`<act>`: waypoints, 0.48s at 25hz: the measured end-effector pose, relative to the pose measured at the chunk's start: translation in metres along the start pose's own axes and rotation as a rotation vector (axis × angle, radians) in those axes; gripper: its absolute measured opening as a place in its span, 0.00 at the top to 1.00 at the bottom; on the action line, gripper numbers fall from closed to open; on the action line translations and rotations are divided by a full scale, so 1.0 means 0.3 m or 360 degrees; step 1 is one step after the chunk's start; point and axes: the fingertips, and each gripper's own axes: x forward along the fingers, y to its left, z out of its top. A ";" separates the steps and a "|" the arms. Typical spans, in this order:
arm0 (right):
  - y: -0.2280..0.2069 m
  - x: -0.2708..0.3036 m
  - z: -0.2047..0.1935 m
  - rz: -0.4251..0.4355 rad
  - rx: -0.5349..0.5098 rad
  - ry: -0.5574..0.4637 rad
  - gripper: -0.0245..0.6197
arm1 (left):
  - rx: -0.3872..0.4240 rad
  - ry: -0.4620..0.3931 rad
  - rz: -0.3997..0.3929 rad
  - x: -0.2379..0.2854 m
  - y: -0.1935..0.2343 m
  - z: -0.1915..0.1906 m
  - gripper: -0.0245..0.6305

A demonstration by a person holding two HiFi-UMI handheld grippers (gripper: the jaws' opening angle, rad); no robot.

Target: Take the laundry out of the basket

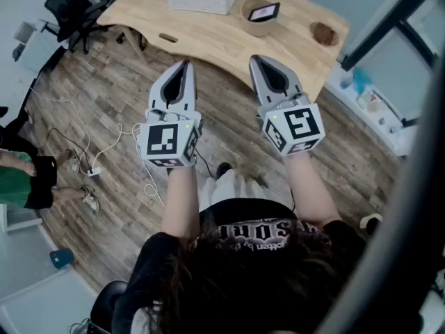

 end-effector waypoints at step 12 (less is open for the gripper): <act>-0.034 0.151 -0.008 -0.0001 0.0054 -0.0024 0.92 | 0.0003 0.0004 -0.0048 0.124 0.110 -0.025 0.97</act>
